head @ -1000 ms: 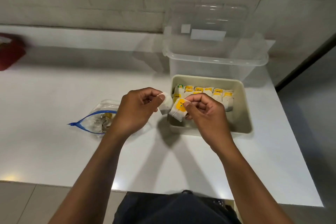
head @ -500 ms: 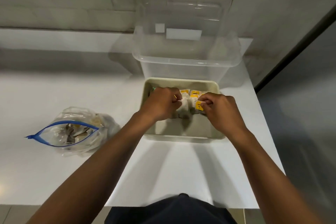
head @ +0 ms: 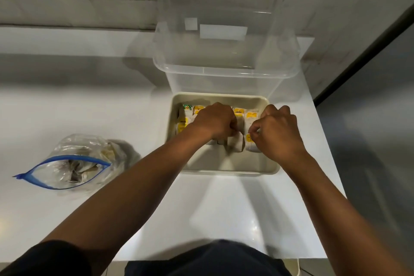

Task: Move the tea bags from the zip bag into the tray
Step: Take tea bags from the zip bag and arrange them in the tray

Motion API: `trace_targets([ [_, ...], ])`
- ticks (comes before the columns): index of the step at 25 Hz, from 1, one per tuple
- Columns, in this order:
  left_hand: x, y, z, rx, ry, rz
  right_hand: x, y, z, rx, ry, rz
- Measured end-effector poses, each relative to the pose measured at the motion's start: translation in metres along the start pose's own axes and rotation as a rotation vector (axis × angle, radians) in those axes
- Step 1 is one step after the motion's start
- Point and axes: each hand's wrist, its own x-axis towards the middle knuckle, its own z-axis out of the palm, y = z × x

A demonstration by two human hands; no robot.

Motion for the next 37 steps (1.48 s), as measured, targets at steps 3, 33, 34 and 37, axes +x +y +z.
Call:
trace_targets([
  [3,0.005,0.005,0.004,0.076,0.079,0.001,0.008,-0.007,0.008,-0.065,0.044,0.049],
  [33,0.019,0.012,0.008,0.355,0.249,0.113,0.023,-0.010,0.022,-0.219,-0.075,0.111],
  [34,0.021,0.011,0.009,0.357,0.255,0.119,0.024,-0.010,0.024,-0.217,-0.065,0.108],
  [37,0.024,0.009,0.014,0.360,0.262,0.116,0.025,-0.010,0.027,-0.219,-0.037,0.092],
])
